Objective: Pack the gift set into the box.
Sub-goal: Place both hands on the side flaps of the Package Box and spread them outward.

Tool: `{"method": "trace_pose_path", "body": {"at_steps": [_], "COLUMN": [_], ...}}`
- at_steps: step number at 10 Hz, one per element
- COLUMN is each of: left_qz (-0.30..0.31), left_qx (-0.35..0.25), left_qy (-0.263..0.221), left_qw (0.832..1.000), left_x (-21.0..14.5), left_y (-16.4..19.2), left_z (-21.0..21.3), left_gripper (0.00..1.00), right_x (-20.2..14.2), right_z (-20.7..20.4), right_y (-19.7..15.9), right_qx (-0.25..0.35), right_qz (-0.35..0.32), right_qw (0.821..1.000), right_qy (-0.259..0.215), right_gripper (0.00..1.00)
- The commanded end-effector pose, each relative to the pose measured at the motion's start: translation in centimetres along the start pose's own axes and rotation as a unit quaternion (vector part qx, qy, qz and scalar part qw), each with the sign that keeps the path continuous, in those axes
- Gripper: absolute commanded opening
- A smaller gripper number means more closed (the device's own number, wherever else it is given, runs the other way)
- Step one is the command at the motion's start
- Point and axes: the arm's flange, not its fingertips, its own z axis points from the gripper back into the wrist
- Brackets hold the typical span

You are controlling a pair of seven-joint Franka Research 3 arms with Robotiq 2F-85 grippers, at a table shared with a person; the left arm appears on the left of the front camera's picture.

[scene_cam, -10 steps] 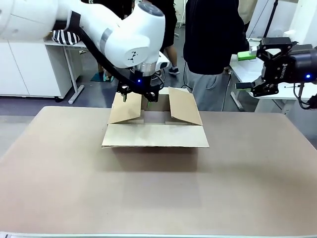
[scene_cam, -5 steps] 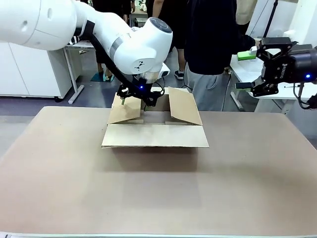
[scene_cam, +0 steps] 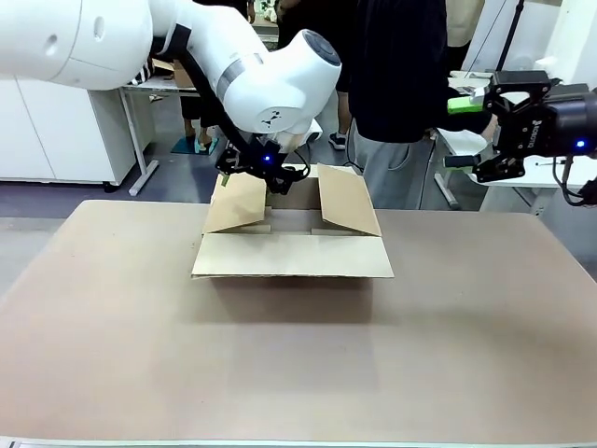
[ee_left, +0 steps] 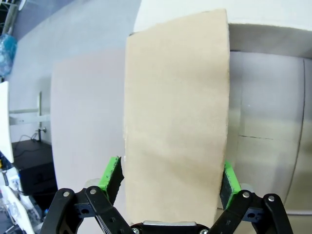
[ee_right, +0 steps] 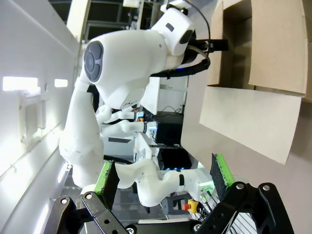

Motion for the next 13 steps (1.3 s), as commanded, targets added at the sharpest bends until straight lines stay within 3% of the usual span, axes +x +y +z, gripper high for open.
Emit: {"method": "trace_pose_path", "body": {"at_steps": [1, 9, 13], "left_qz": [0.013, 0.053, 0.076], "left_qx": [0.032, 0.047, -0.001], "left_qy": [-0.005, -0.014, 0.009], "left_qw": [0.999, 0.997, 0.997], "left_x": [0.0, 0.2, -0.1], "left_y": [0.9, 6.1, 10.1], "left_z": [0.8, 2.0, 0.8], "left_gripper": [1.00, 1.00, 1.00], "right_x": [0.3, 0.3, 0.3], "right_z": [-0.3, -0.3, -0.3], "right_y": [0.1, 0.1, 0.1], "right_qx": [0.014, 0.014, 0.014], "right_qz": [0.012, 0.012, 0.012], "right_qw": [1.000, 1.000, 1.000], "right_qy": [-0.005, -0.005, -0.005], "right_gripper": [1.00, 1.00, 1.00]}}
